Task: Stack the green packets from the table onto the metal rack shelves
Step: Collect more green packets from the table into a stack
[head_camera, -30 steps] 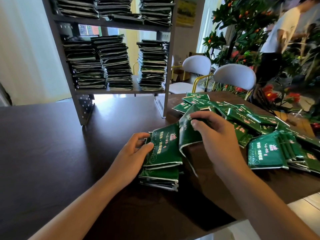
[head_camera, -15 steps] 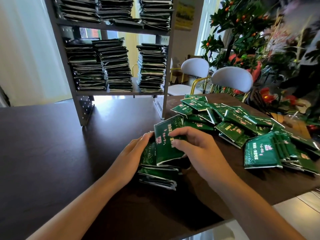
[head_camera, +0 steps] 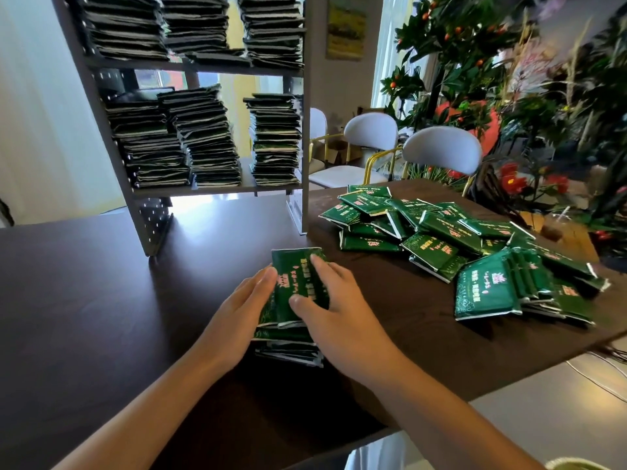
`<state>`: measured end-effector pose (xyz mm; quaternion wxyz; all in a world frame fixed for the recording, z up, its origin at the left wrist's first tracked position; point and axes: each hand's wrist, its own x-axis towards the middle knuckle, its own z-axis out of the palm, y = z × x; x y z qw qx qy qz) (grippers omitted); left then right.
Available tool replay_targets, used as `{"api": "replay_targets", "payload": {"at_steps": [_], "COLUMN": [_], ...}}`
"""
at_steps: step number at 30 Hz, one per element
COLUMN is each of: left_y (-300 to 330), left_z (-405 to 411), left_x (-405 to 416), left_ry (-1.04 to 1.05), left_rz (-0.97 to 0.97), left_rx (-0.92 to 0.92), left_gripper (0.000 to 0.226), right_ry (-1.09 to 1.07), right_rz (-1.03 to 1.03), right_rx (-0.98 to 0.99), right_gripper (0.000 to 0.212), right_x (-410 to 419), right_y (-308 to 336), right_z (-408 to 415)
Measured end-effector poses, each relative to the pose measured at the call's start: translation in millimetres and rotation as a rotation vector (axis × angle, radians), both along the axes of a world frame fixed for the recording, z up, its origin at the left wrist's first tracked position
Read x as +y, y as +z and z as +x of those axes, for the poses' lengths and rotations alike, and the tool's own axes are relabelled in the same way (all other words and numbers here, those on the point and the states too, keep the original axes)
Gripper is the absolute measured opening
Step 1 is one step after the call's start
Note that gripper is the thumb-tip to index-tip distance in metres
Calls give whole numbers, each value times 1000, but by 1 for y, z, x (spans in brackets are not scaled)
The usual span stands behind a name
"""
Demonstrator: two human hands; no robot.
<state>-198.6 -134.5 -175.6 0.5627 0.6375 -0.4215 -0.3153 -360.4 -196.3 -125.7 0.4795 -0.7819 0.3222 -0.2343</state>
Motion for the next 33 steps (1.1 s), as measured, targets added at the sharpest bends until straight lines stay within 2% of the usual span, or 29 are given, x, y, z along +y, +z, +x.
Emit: {"api": "replay_targets", "payload": {"at_steps": [3,6,8,11,13,16,19,22,26,33], "left_y": [10,25,35,46,48,47,46,33,6,10], "left_z": [-9,-10,-15,-27,-36,-44,-54,-66,-75,-90], "left_x": [1,-3,-6,-7,-11,-20,-34,-45,-45,-53], "left_ry": [6,86,106,-13,-53,-27,-18,-62,-118,-93], "left_rz": [38,201,281,302,288,169,-18,-97,-25,-159], "left_rx": [-106,-185,-53,163,250,308,189,85,97,100], "left_gripper": [65,76,71,59,64,68,88,109,103,109], "right_ry": [-87,-85,-43,-46,-26,-7,42,150,233,204], "right_rz": [22,245,409,519,497,403,267,282,287,340], "right_rx": [-148,-170,-172,-194,-228,-276,-290,-348,-330,-445], "right_gripper": [70,78,78,72,73,90,109,117,122,122], "right_x": [1,-6,-11,-20,-25,-35,-55,-70,-74,-75], "right_y": [-1,-2,-5,-6,-6,-4,2,2,-20,-30], "right_z": [-4,-13,-19,-20,-26,-35,-47,-60,-68,-62]}}
